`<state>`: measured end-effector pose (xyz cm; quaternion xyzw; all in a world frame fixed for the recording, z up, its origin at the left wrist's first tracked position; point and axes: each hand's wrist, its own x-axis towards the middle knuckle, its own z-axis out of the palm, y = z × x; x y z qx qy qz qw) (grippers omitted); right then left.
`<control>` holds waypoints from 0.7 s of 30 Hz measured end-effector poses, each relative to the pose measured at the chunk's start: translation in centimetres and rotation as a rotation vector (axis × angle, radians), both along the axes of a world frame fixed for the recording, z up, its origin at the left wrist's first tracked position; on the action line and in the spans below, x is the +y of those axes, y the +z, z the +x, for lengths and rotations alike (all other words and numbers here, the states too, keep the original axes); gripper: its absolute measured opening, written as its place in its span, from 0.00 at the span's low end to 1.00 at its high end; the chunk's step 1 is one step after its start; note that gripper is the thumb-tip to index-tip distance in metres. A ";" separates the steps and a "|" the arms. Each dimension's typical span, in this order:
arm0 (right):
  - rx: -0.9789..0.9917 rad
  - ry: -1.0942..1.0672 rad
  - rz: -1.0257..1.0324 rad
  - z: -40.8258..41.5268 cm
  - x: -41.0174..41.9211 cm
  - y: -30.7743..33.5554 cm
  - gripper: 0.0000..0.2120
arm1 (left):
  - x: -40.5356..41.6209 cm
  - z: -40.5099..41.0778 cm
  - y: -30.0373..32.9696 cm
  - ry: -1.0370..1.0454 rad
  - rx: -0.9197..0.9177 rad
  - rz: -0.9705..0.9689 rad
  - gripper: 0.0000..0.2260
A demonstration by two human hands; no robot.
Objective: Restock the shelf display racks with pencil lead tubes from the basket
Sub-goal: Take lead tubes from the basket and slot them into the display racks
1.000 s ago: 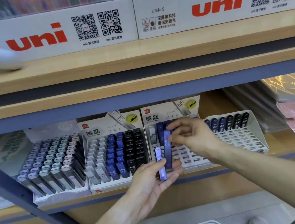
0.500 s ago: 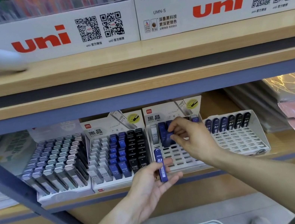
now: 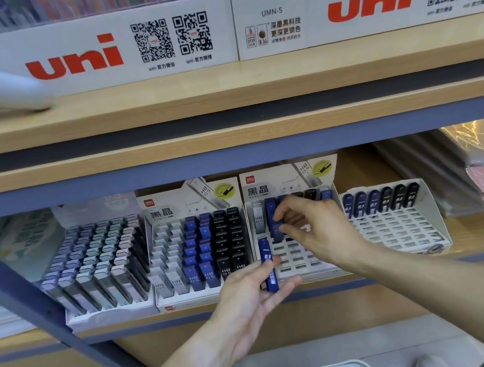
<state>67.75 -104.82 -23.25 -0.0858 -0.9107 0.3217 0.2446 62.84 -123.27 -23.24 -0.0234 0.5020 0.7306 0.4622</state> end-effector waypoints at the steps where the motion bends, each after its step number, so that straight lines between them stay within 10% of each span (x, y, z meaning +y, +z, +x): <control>1: -0.004 0.008 0.004 0.0 -0.1 0.0 0.08 | 0.0 0.0 -0.1 -0.004 0.025 -0.009 0.14; 16: -0.106 -0.117 0.177 -0.4 0.2 -0.3 0.18 | -0.2 0.0 -0.9 0.071 0.191 -0.075 0.12; 21: -0.155 -0.097 -0.369 0.9 -1.1 0.8 0.07 | -0.3 0.0 -1.2 0.052 0.211 -0.059 0.12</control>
